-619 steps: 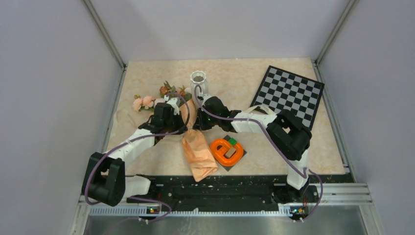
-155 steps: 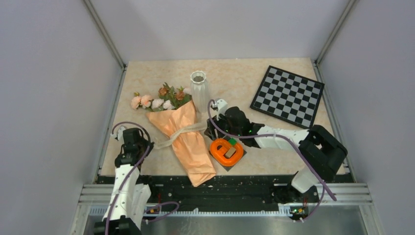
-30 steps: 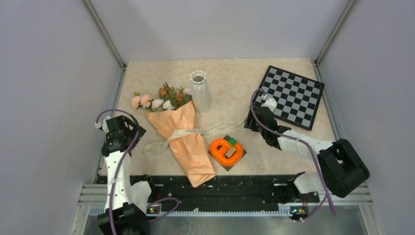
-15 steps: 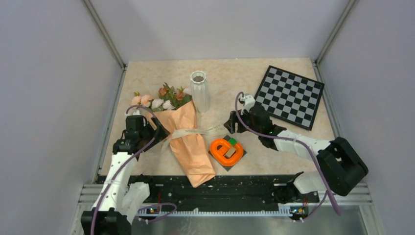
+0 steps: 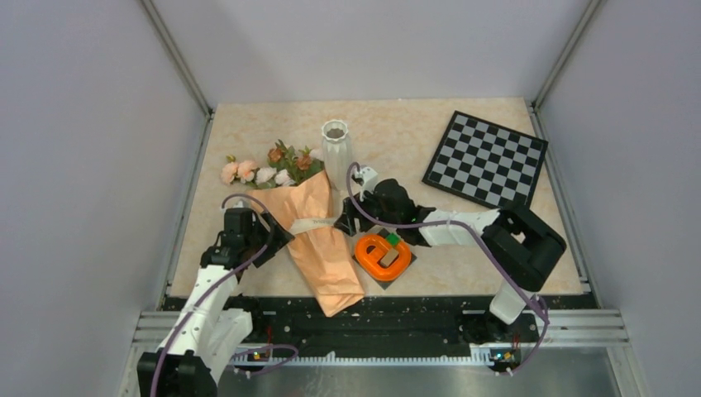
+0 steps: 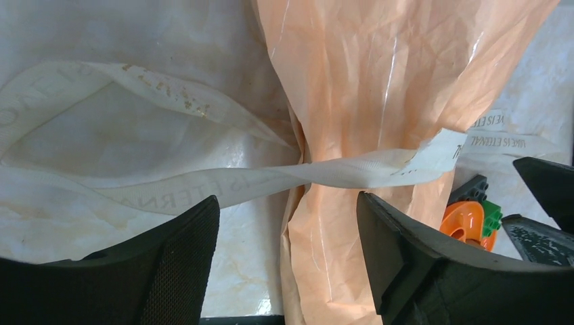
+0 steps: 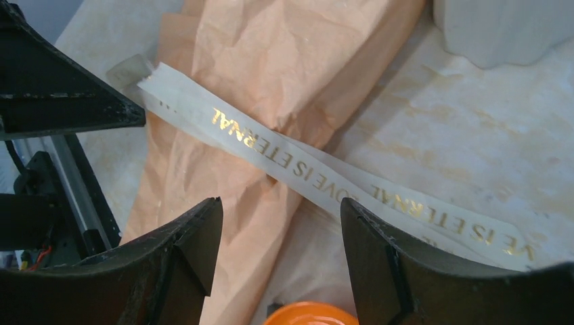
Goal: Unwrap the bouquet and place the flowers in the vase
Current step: Untie the ribbon from the wrapping paper.
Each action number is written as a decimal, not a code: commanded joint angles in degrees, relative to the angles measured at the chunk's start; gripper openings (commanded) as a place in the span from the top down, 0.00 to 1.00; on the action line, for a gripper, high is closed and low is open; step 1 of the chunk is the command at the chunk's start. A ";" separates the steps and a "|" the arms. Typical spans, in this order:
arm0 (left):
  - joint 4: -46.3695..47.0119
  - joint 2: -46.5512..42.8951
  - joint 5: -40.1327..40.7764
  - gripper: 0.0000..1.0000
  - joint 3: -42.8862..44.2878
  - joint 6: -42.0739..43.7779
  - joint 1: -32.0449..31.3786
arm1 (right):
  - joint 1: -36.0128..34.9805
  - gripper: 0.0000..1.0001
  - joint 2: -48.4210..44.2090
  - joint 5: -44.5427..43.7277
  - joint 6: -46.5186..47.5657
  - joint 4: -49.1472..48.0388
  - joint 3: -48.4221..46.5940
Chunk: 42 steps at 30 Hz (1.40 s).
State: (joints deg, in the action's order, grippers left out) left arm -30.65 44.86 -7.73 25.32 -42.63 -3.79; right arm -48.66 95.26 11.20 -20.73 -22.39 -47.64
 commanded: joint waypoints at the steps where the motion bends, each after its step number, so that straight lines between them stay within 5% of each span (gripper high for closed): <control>1: 4.45 0.04 2.03 0.21 -0.46 -0.81 -0.16 | -2.09 0.34 4.53 2.38 -1.72 -4.64 -6.56; 9: 5.20 1.27 4.40 0.12 -0.10 0.75 -0.08 | -3.12 0.34 11.72 1.96 -1.27 -0.33 -14.77; 17: 7.08 3.77 3.54 0.23 -0.61 1.74 -0.08 | -3.61 0.35 16.54 0.34 -1.59 2.41 -18.68; 24: 7.47 4.56 4.40 0.45 -0.57 1.73 -0.08 | -3.90 0.44 16.65 -2.04 -2.71 3.45 -17.98; 32: 4.78 4.81 6.96 0.81 1.59 1.95 -0.08 | -3.91 0.59 11.62 -7.48 -2.93 4.34 -14.49; 38: 1.14 3.86 11.05 0.90 4.47 2.20 0.10 | -3.91 0.69 7.32 -10.42 -3.02 5.59 -12.03; 42: -0.75 3.49 12.05 0.91 6.19 2.72 0.40 | -3.74 0.91 5.02 -10.94 -2.99 6.14 -10.84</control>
State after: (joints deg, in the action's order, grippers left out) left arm -29.41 49.34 1.54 28.12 -40.64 -3.77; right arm -51.96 104.88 2.28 -23.66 -15.73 -59.42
